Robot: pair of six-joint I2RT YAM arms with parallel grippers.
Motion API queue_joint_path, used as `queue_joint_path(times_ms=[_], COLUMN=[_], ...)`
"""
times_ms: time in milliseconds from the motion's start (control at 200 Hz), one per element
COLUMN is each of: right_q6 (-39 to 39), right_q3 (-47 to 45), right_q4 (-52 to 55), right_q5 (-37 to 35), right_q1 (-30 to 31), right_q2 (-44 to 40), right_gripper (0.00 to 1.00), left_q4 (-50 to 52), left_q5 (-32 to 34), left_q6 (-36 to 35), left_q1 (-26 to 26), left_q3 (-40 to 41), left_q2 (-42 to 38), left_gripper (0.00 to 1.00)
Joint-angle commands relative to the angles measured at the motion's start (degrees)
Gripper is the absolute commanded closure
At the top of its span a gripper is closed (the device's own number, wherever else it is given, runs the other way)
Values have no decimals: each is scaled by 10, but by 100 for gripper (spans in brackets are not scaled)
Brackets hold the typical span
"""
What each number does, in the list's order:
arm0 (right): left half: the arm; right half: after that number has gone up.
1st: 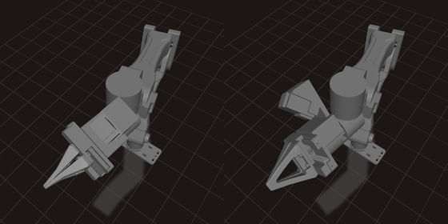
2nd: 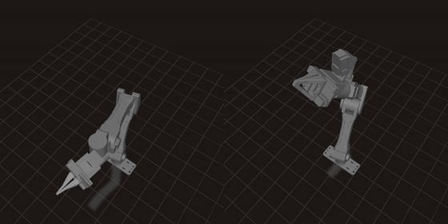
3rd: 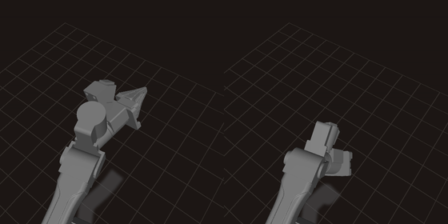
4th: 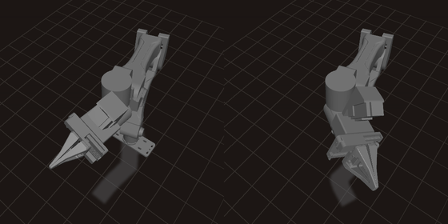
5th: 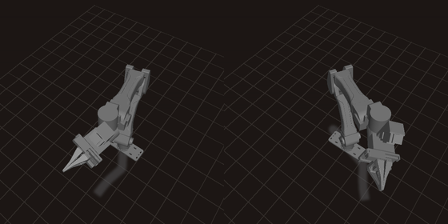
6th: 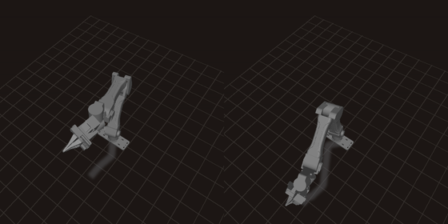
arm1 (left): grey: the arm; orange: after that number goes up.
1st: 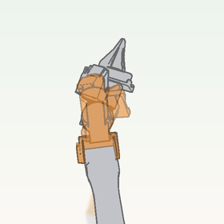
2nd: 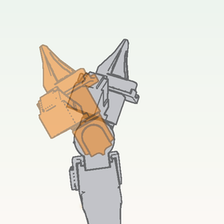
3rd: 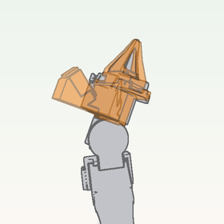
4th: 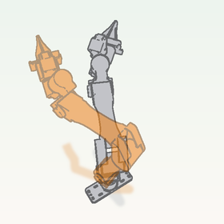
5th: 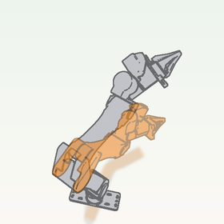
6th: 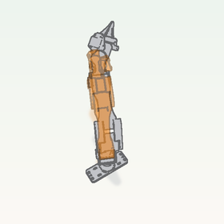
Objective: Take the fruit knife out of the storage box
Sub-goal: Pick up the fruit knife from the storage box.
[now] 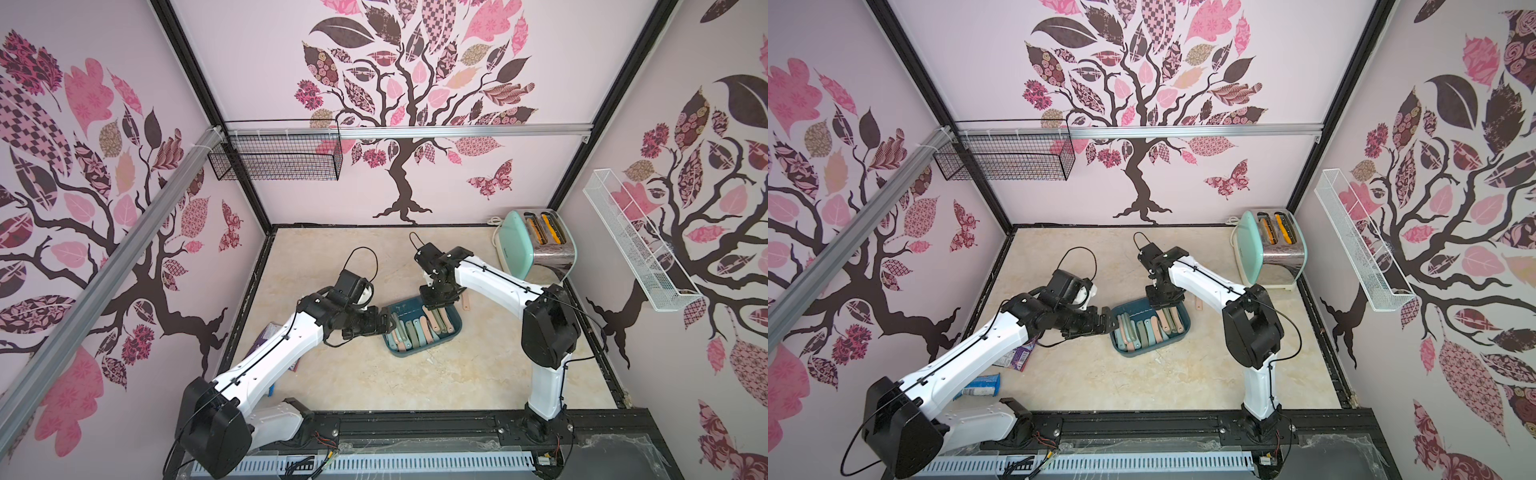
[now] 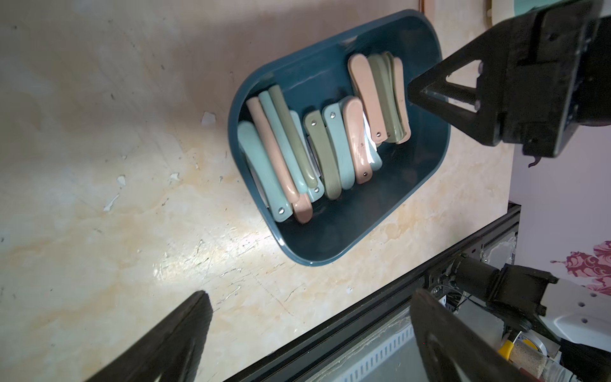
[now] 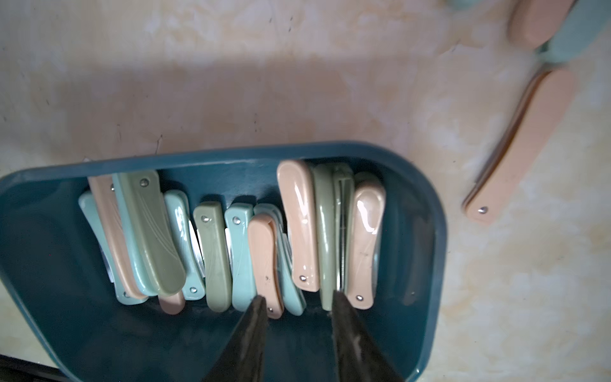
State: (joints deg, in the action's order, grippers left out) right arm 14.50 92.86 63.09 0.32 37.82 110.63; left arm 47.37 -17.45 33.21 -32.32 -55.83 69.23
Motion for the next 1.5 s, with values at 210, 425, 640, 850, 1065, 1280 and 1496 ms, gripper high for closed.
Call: queue_joint_path(times_ms=[210, 425, 640, 850, 1065, 1280, 1496], right_q6=[-19, -26, -34, -33, -37, -32, -25], right_q3=[-1, -1, 10, 28, 46, 53, 75], right_q4=[-14, -17, -15, -13, -4, 1, 15], right_q5=[-31, -32, -35, -41, -48, -48, -40], right_q1=[8, 8, 8, 8, 8, 8, 8], right_q2=[47, 76, 109, 121, 115, 100, 92], right_gripper=[76, 74, 66, 74, 87, 94, 95], left_q4=[9, 6, 9, 15, 14, 12, 12], left_q5=[15, 12, 11, 8, 1, -6, -11], left_q6=[0, -4, -9, -22, -31, -34, -37], left_q1=[3, 4, 6, 8, 13, 15, 15], left_q3=[-3, -13, -18, -31, -37, -37, -36], left_q2=[-13, 7, 17, 28, 38, 40, 40], left_gripper=[2, 2, 2, 2, 2, 2, 2])
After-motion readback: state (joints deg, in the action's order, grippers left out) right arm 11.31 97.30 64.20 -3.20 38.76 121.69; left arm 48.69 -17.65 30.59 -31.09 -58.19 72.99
